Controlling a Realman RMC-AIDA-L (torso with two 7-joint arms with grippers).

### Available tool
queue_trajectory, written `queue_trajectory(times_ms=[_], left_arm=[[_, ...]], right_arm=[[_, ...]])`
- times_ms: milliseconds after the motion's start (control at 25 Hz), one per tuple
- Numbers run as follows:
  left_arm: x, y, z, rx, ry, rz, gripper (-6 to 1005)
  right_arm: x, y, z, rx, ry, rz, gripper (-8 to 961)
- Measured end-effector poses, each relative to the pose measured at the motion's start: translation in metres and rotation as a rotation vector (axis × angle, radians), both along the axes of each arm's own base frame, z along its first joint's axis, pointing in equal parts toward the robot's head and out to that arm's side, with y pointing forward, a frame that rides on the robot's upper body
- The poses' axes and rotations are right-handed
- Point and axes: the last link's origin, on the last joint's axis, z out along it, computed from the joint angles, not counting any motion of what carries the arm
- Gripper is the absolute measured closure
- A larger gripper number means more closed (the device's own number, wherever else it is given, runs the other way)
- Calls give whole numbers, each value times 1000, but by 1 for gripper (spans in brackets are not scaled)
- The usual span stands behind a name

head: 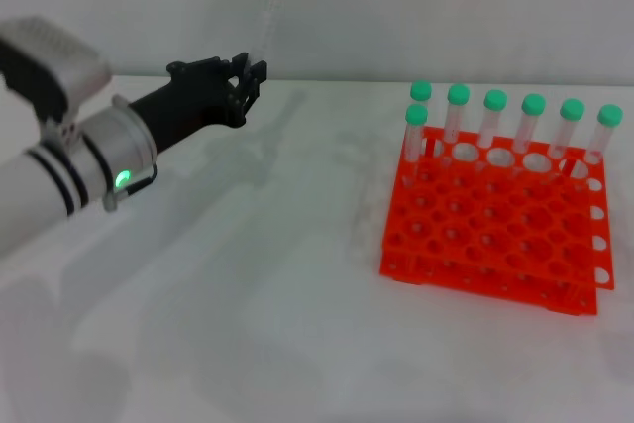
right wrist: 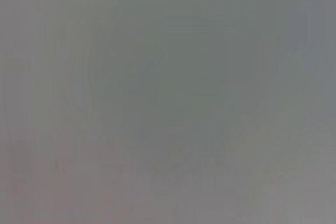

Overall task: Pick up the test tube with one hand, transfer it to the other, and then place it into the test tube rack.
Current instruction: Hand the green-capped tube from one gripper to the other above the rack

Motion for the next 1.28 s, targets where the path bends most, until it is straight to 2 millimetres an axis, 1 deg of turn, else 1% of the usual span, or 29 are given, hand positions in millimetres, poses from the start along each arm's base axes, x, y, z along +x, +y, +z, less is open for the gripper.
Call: queue_trajectory(times_ms=[120,160,200,280,400,600,800,920,1080,1200,1280], left_arm=[[-1,-20,-9,82,-65,-66,766],[0,-24,-11,101,-79,-78,764],[1,-32,-14,130,-104,-101,763],[6,-48,-22,179,-139,-150,760],[15,-68,-36,197,-166,-208,757],[36,-91,-62,178,-204,-261,750],[49,-101,-78,125,-230,-267,744],[52,-106,-88,73,-201,-288,740],[55,-111,-98,19,-156,-328,735],[56,-116,-102,0,-116,-372,731],[57,-121,-106,5,-59,-432,729]], right_arm=[[1,-3,3,-3,68,8,128],[0,-6,5,-4,100,23,128],[0,-6,6,-3,109,30,128],[-2,-10,9,-7,127,61,128],[-9,-13,14,-39,127,131,128],[-34,-13,12,-195,100,316,128],[-65,-10,6,-326,92,505,129],[-82,-7,0,-371,100,588,129],[-102,4,-12,-445,107,657,129],[-113,12,-18,-483,113,689,130],[-118,15,-19,-500,123,701,130]])
